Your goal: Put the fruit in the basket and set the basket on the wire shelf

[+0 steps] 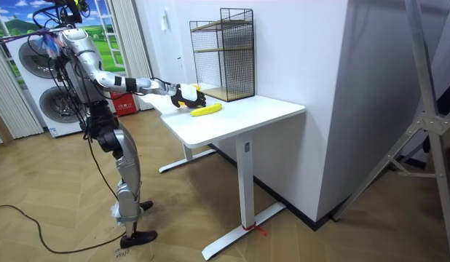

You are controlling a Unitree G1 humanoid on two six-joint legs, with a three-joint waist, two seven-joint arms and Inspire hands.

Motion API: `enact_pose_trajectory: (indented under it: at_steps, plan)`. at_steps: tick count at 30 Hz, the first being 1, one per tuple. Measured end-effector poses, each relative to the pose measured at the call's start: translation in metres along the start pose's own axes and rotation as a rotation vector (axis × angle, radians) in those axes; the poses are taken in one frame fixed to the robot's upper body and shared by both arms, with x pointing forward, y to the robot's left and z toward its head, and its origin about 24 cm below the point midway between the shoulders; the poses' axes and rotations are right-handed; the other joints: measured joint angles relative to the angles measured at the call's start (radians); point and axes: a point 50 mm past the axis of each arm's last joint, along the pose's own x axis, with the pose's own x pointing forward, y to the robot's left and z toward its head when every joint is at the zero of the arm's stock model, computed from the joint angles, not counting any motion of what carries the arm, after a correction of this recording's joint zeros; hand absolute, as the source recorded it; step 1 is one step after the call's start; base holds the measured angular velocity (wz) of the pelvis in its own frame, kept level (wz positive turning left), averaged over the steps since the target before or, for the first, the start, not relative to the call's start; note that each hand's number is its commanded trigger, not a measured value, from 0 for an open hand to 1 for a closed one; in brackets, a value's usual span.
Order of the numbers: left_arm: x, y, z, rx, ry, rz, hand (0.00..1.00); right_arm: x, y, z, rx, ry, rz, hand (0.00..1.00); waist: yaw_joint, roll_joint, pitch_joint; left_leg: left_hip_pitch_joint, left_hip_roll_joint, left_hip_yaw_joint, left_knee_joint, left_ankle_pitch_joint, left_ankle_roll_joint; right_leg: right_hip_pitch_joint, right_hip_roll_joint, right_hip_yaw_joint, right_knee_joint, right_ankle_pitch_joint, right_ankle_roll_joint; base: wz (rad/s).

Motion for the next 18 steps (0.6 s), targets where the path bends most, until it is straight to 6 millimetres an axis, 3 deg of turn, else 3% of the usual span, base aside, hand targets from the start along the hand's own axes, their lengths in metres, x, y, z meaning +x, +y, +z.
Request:
enact_pose_trajectory:
  at_steps: [8, 9, 10, 11, 18]
  plan:
    - [0.0, 0.001, -0.001, 0.013, 0.013, 0.0, 0.0, 0.0, -0.001, 0.0, -0.004, 0.002, -0.002, 0.0, -0.001, -0.002, -0.0033, -0.005, 0.0, 0.0, 0.006, 0.0, 0.0, -0.006, 0.0, -0.001, 0.001, 0.0, -0.001, 0.0]
    - [0.0, 0.001, 0.0, 0.016, 0.014, -0.005, 0.0, 0.0, -0.001, 0.0, -0.002, 0.002, -0.006, 0.28, -0.001, -0.002, -0.0035, -0.005, 0.0, 0.0, 0.006, 0.0, 0.0, -0.006, 0.0, -0.001, 0.001, 0.0, -0.001, 0.0]
    - [0.0, 0.001, 0.0, 0.016, 0.014, -0.009, 0.0, 0.0, -0.002, 0.0, -0.003, 0.003, -0.008, 0.78, -0.001, -0.002, -0.0038, -0.005, 0.0, 0.0, 0.005, 0.0, 0.0, -0.006, 0.0, 0.001, 0.001, 0.0, -0.001, 0.0]
    - [0.0, 0.0, 0.0, 0.016, 0.015, -0.015, 0.0, -0.001, -0.003, -0.001, -0.01, 0.005, -0.01, 1.0, 0.0, -0.002, -0.0045, -0.004, 0.0, 0.0, 0.005, 0.0, 0.0, -0.006, 0.0, 0.003, 0.001, 0.0, -0.001, 0.0]
    - [0.0, 0.0, 0.0, 0.017, 0.017, -0.019, 0.0, 0.001, -0.012, 0.003, -0.063, 0.019, -0.034, 1.0, 0.001, -0.003, -0.0051, -0.001, 0.0, 0.001, -0.002, 0.0, 0.0, -0.005, -0.001, 0.004, 0.007, 0.0, 0.0, 0.0]
